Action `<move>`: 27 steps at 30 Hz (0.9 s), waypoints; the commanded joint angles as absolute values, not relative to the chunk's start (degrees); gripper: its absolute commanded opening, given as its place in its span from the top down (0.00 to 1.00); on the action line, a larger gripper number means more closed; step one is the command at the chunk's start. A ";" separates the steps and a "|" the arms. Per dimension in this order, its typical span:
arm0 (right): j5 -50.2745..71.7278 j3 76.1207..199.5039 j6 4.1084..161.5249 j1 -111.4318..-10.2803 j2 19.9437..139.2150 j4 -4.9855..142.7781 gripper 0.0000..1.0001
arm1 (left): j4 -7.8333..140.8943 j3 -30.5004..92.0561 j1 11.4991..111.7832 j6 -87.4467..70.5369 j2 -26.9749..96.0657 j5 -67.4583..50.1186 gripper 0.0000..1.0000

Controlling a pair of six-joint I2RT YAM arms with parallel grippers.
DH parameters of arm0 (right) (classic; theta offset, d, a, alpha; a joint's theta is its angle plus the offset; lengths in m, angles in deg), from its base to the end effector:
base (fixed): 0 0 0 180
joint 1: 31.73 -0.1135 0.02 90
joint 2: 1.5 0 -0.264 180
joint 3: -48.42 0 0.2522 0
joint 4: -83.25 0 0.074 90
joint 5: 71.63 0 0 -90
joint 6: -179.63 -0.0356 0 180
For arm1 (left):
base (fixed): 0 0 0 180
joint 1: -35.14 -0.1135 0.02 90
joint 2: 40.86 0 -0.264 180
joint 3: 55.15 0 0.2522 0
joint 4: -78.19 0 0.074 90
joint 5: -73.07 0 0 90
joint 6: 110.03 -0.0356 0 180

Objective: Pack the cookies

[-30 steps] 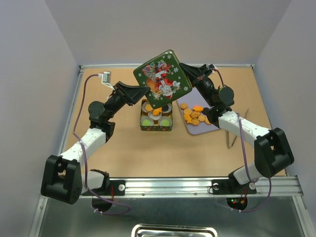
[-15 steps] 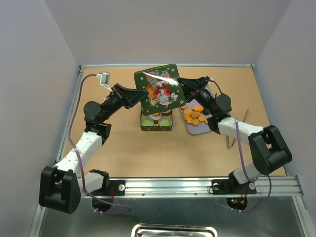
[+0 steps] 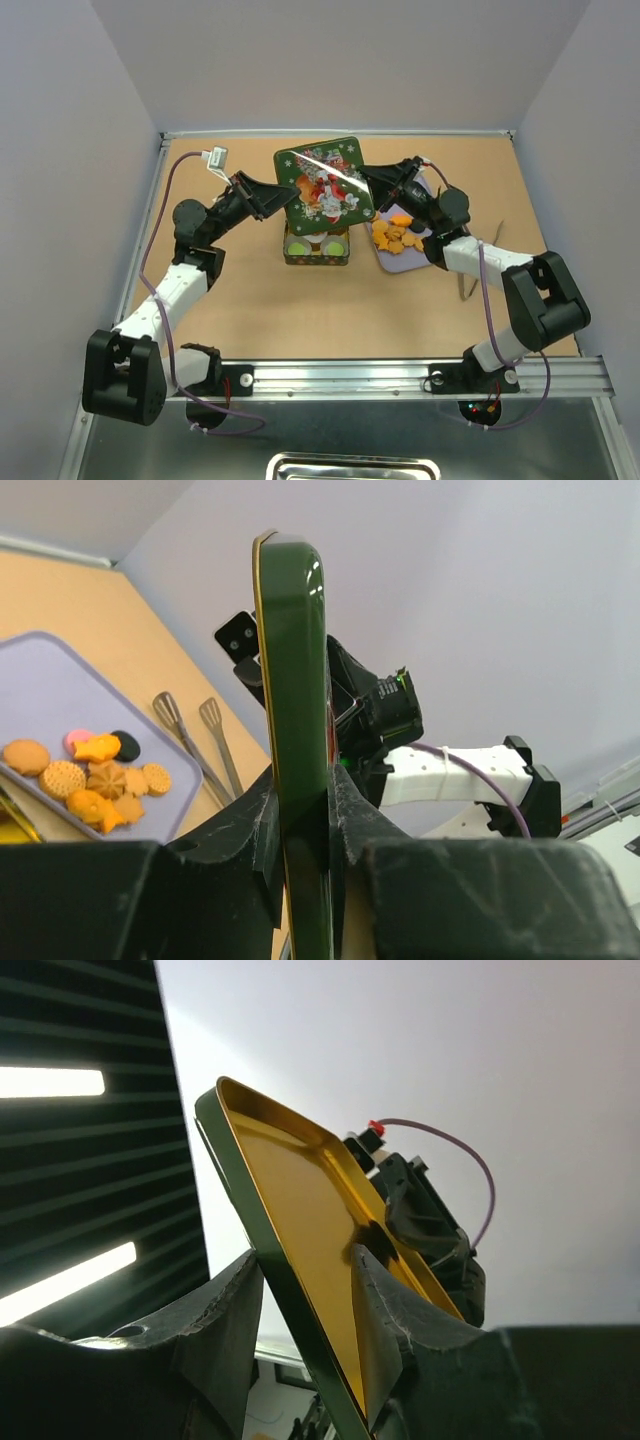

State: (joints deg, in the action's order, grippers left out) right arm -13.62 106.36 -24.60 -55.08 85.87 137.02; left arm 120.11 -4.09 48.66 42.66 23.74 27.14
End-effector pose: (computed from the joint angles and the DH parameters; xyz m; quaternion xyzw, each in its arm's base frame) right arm 0.2886 0.1451 0.2962 0.2089 0.5307 0.8071 0.1530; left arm 0.2271 -0.0801 0.3403 0.0955 0.5658 -0.6425 0.5079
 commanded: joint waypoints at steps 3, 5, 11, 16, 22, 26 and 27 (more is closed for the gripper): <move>-27.59 108.84 -18.27 -55.99 83.67 121.65 0.59 | 114.81 -3.25 47.89 35.70 26.55 31.41 0.99; -28.83 110.16 -11.92 -55.99 82.09 108.47 0.59 | 112.42 -2.46 47.80 33.68 27.16 31.84 0.99; -27.60 115.62 10.44 -56.07 81.29 80.23 0.62 | 105.14 -0.26 46.83 30.51 30.93 34.22 0.99; -27.86 113.68 12.02 -56.07 82.34 79.43 0.62 | 98.71 0.62 45.95 26.12 33.75 36.07 1.00; -28.65 112.72 14.66 -55.99 83.84 78.46 0.57 | 93.35 1.23 44.81 22.33 35.51 36.42 0.99; -29.44 112.01 17.11 -55.99 84.10 78.46 0.45 | 91.24 1.50 43.32 20.49 38.67 38.17 0.99; -29.53 111.84 17.12 -55.99 84.10 78.46 0.43 | 91.23 1.24 42.97 20.48 39.12 38.18 0.99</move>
State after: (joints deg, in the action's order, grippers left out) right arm -22.87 112.22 14.61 -54.45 84.52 79.56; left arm 92.83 -0.33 44.35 30.60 37.07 39.91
